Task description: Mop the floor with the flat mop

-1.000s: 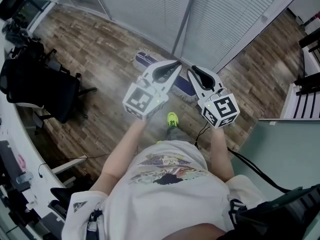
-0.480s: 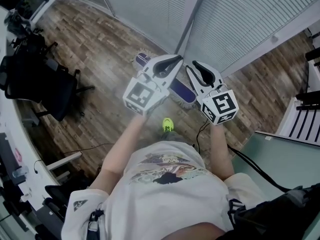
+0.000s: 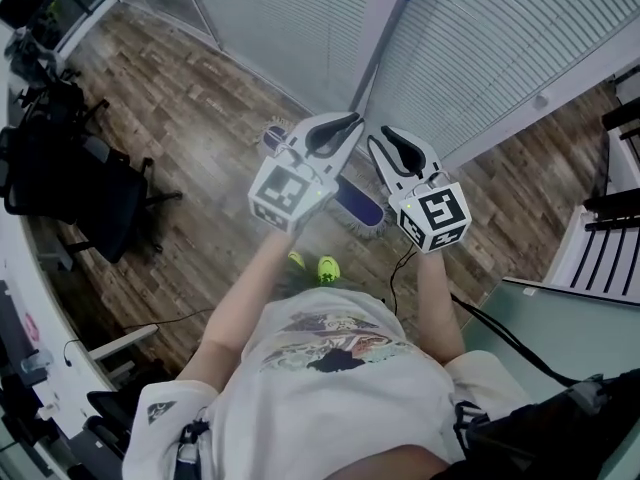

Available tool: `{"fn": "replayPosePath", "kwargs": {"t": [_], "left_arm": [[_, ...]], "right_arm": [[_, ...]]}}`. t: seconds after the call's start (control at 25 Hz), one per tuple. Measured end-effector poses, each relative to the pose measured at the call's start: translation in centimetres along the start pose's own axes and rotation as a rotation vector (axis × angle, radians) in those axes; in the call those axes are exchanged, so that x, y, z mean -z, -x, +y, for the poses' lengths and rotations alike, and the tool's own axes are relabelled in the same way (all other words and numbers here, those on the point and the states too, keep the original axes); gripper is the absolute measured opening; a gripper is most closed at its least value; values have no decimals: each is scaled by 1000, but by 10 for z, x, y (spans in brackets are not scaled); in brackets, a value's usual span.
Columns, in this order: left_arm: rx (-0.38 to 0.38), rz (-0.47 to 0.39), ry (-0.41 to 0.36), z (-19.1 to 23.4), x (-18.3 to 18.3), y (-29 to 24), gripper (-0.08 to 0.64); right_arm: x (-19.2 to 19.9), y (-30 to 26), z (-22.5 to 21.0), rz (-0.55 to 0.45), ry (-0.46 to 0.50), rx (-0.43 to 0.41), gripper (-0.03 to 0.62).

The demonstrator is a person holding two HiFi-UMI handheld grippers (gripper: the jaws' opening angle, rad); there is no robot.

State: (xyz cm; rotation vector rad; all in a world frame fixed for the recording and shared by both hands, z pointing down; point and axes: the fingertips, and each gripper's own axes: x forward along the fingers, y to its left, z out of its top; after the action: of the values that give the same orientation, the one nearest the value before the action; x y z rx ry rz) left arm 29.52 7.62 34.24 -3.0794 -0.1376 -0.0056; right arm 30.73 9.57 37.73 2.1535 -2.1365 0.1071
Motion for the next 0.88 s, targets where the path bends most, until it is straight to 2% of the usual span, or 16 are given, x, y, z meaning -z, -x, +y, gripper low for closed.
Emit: {"fn": "replayPosePath", "kwargs": {"t": [0.28,0.48,0.64,0.8,0.88], "left_arm": [[42,-5,12,39,11,-28,11],[87,-29,40,89,13,-43,12],[147,-46,16,124,1,-60,12],[215,-32,17,152,5,-76,16],[254,-16,29,156,12,-86,50]], "right_arm": [[13,-43,-29,48,-15,49,157],[10,-91,-41,75,-10,110,160],[1,-127,-62,86,-19,177,160],[0,-155,-81,103,-37,252,160],[2,-161,-89,116,-42,292,160]]}}
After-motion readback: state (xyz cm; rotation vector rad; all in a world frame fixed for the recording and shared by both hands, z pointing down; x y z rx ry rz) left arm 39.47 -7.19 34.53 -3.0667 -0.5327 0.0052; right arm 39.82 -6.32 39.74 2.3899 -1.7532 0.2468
